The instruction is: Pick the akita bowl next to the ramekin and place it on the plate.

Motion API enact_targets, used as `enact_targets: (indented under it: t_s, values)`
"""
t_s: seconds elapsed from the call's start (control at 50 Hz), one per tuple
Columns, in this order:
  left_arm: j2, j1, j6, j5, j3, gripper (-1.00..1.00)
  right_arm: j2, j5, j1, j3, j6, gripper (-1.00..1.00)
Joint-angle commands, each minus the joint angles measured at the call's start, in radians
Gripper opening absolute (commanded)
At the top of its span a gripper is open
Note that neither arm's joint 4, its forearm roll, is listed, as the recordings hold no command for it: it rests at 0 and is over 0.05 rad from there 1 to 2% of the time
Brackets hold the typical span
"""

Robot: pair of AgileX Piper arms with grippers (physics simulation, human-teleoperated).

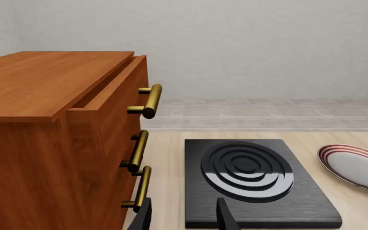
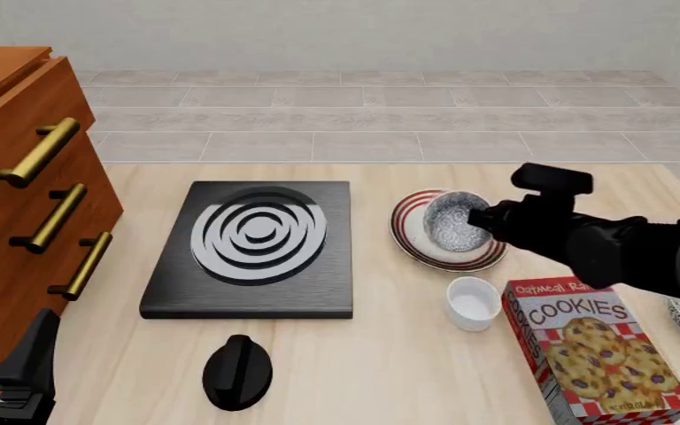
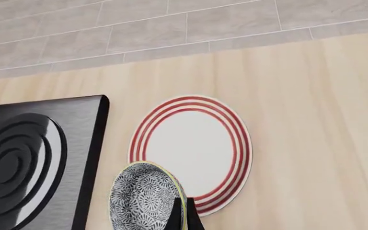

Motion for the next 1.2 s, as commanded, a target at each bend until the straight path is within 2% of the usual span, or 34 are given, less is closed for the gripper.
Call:
enact_targets:
  t_s: [0.02,0.74,0.94,0.98,1.2]
  values:
    - [0.0,0.0,0.0,0.0,0.0,1.0,0.052,-0.025,-0.009,-0.023,-0.008,-1.0]
    - [0.0,0.0,0.0,0.0,0.0,1.0,0.185,-0.072,-0.022,-0.086,-0.019,-1.0]
    - [0.0,0.0,0.0,0.0,0.0,1.0,0.233,-0.089,-0.036,-0.114,-0.035,-1.0]
    - [0.0,0.0,0.0,0.0,0.0,1.0,0.244,-0.101,-0.049,-0.12,-0.063,-1.0]
    - [0.0,0.0,0.0,0.0,0.0,1.0,0.281,-0.101,-0.058,-0.157,-0.061,-1.0]
